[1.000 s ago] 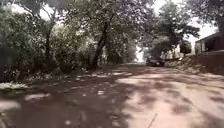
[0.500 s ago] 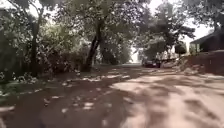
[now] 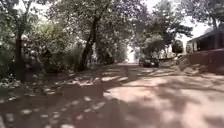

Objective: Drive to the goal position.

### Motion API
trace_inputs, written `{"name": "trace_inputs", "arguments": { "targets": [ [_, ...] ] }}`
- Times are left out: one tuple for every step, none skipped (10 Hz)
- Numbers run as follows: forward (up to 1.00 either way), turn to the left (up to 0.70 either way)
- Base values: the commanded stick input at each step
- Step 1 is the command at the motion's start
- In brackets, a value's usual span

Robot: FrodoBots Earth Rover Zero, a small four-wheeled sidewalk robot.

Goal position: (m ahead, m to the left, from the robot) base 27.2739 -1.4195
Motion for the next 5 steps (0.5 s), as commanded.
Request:
{"name": "trace_inputs", "arguments": {
  "targets": [
    [1.00, 0.00],
    [1.00, 0.00],
    [1.00, 0.00],
    [1.00, 0.00],
    [1.00, 0.00]
  ]
}}
